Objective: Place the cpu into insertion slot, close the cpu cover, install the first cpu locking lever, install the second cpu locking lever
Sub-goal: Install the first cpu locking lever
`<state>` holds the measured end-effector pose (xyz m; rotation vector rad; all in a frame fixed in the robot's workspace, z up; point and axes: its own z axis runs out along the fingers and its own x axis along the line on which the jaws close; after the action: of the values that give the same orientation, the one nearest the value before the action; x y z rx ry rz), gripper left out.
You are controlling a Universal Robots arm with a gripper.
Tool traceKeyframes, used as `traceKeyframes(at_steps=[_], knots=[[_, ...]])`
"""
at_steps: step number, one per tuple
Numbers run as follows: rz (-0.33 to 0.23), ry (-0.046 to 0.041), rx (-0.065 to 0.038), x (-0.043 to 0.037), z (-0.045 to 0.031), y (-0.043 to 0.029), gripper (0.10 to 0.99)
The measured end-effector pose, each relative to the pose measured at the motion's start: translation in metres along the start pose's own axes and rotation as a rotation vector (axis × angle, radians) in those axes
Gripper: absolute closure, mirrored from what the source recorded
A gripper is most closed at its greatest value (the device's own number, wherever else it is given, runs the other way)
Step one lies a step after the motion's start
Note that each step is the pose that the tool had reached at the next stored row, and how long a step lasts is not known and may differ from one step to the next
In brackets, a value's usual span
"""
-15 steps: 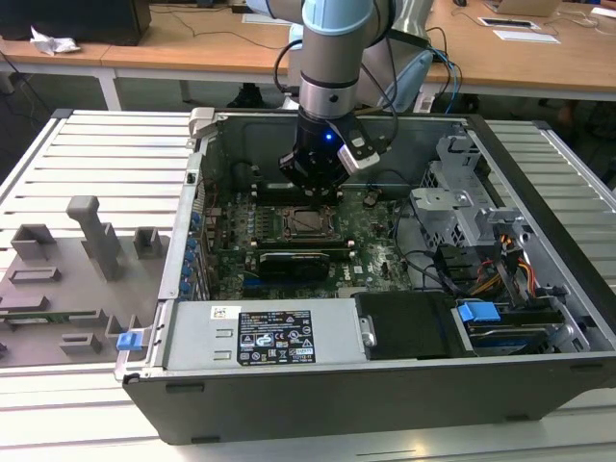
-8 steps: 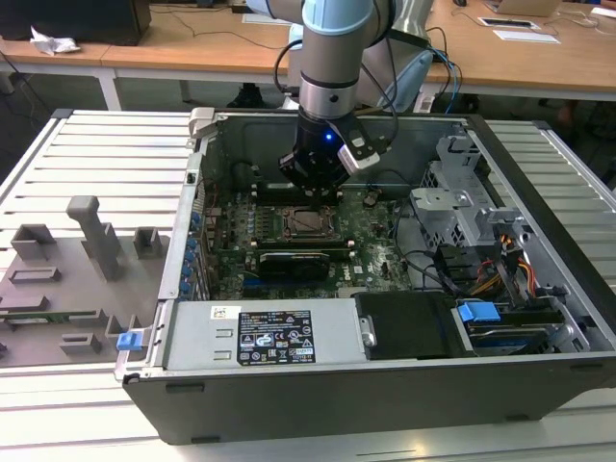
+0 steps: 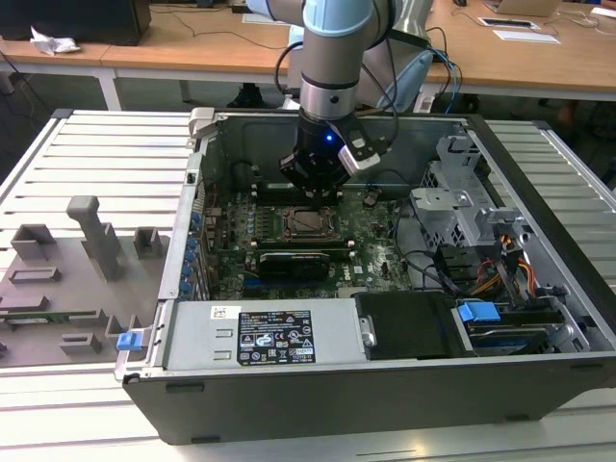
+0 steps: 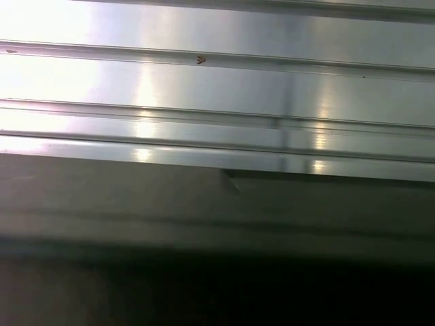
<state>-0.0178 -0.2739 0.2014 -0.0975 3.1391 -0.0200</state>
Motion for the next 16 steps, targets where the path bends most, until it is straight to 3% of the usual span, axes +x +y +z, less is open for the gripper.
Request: traceKeyframes(at_steps=[5, 10, 16], knots=[[-0.001, -0.0007, -0.001, -0.0005, -0.0005, 0.0009, 0.980], [-0.001, -0.0003, -0.001, -0.0005, -0.0094, 0.0008, 0.980], [-0.001, -0.0003, -0.001, -0.0004, -0.0099, -0.0001, 0.980]])
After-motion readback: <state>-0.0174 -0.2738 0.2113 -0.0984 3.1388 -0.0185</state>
